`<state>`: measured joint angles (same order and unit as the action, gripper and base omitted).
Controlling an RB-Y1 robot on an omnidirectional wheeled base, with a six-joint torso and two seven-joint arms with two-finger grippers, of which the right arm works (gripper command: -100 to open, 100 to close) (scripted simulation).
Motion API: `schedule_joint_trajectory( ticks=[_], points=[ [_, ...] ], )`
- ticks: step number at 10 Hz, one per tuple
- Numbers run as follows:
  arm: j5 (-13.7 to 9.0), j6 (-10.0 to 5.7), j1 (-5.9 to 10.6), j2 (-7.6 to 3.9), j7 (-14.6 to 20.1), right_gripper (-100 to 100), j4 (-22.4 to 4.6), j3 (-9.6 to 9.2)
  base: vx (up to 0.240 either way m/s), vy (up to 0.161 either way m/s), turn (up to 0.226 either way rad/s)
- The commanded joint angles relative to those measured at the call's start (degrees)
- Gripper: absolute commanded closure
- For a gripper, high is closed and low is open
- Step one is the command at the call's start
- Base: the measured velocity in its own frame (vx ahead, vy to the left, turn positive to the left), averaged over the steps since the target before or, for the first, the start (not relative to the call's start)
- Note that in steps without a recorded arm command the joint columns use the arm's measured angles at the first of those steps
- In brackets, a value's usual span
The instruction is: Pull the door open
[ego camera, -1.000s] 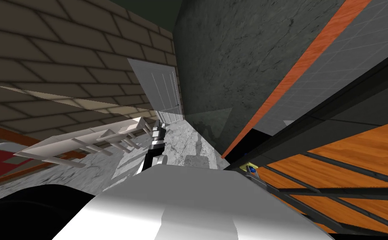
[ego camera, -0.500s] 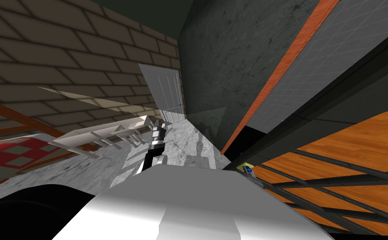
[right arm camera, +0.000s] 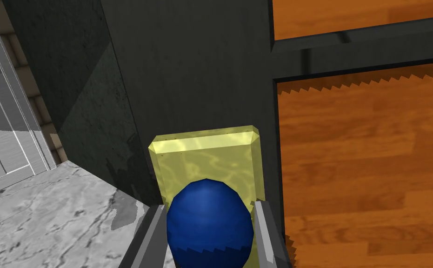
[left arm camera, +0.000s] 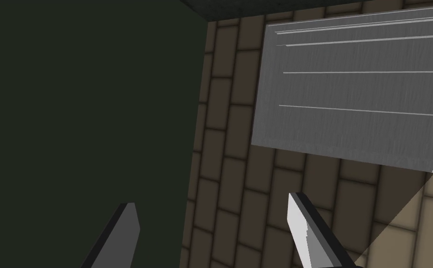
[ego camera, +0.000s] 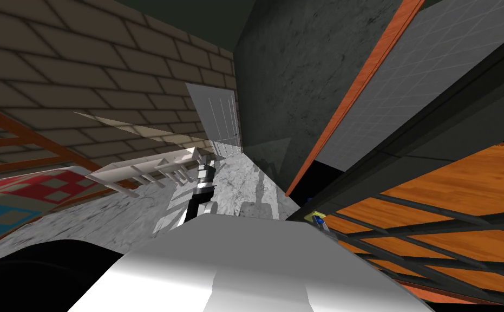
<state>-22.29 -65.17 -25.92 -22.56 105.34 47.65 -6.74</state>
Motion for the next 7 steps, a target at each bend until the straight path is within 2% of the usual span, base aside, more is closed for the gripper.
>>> schedule_joint_trajectory(
  ticks=[1, 3, 4, 7],
  points=[
    [0.9, -1.27, -0.63, -0.43, 0.6, 100, 0.0, -0.99, -0.224, -0.038, 0.04],
    [2.0, -2.37, -1.16, -0.86, 1.0, 100, 0.2, -2.17, -0.205, -0.019, 0.036],
    [1.8, -2.4, -0.37, -0.69, 1.1, 100, -1.0, -2.01, -0.079, -0.005, 0.013],
    [3.2, -3.9, -0.63, -1.3, 1.9, 100, -1.4, -3.36, -0.187, -0.024, 0.073]
  ],
)
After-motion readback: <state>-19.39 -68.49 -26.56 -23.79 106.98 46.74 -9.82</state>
